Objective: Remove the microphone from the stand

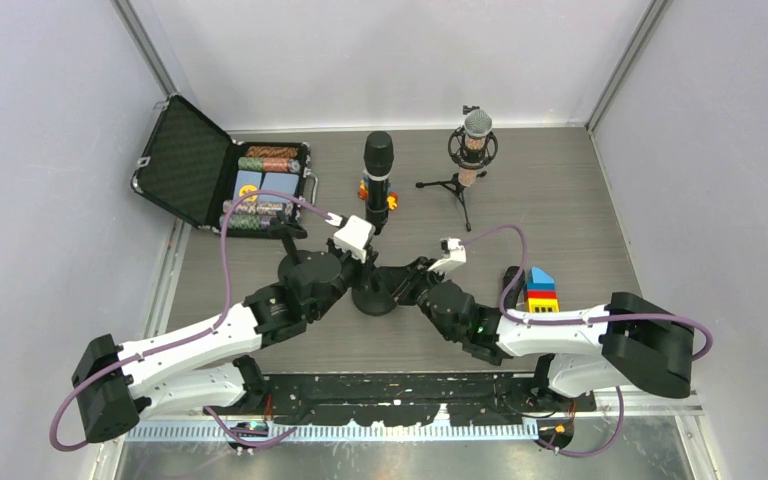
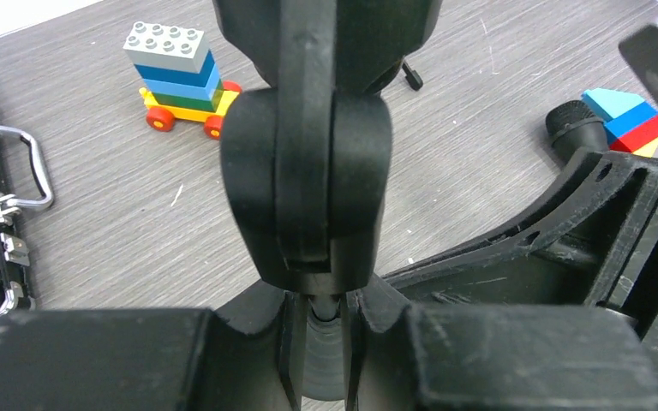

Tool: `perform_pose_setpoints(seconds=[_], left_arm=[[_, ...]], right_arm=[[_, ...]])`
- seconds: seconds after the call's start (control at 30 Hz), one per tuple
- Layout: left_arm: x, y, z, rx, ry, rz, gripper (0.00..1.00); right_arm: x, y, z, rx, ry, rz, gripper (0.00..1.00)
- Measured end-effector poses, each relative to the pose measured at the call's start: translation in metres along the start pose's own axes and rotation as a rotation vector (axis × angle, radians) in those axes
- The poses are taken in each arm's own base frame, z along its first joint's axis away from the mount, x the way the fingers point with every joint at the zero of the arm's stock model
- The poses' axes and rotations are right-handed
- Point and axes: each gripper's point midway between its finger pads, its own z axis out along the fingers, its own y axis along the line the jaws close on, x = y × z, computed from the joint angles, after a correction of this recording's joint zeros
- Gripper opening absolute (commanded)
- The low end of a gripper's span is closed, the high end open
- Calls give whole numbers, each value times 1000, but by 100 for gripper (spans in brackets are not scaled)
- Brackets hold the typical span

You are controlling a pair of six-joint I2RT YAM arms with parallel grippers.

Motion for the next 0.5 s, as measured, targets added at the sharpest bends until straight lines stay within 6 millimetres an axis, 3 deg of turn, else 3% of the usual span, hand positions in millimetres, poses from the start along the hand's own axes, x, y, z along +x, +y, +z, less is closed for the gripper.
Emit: perform_pose_setpoints(seconds=[0.5], left_arm=[[15, -13, 1, 60, 55, 25, 0]], right_arm=[[11, -1, -22, -302, 106, -727, 6]])
